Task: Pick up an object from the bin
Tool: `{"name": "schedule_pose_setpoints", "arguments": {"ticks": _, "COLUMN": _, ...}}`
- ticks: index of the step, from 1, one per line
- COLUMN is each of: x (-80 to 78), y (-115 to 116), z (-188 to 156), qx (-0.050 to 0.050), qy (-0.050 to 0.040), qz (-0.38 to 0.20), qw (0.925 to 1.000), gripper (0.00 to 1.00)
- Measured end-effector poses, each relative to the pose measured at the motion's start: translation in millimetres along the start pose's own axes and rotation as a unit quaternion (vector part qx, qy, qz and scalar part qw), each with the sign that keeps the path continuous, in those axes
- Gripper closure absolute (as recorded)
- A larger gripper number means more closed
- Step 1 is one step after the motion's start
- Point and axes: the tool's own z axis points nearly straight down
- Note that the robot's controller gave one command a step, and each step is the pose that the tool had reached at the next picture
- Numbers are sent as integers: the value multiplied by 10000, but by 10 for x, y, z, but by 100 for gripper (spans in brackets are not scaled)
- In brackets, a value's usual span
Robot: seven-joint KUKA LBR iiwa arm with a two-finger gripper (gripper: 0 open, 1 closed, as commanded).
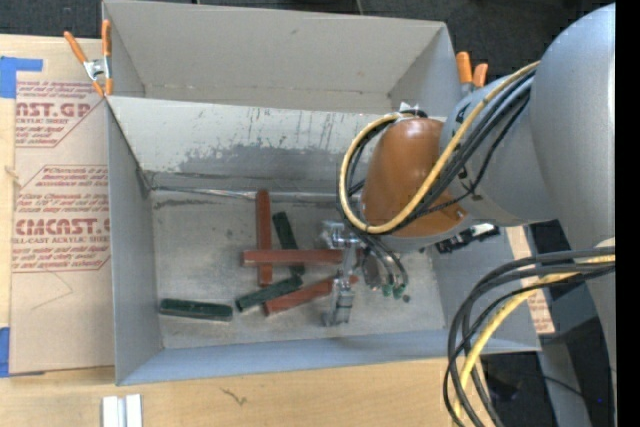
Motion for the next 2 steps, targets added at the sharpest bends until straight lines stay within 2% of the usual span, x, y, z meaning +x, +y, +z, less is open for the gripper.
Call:
{"name": "schedule_pose_setpoints", "arguments": {"ticks": 1, "x": 16, "y": -7, "z": -713, "qx": 2, "qy": 1, "qz": -42, "qw": 10000, "gripper": 0}}
{"name": "schedule_pose_setpoints", "arguments": {"ticks": 2, "x": -9, "y": 2, "z": -50, "qx": 4, "qy": -25, "qz": -9, "qw": 10000, "gripper": 0}}
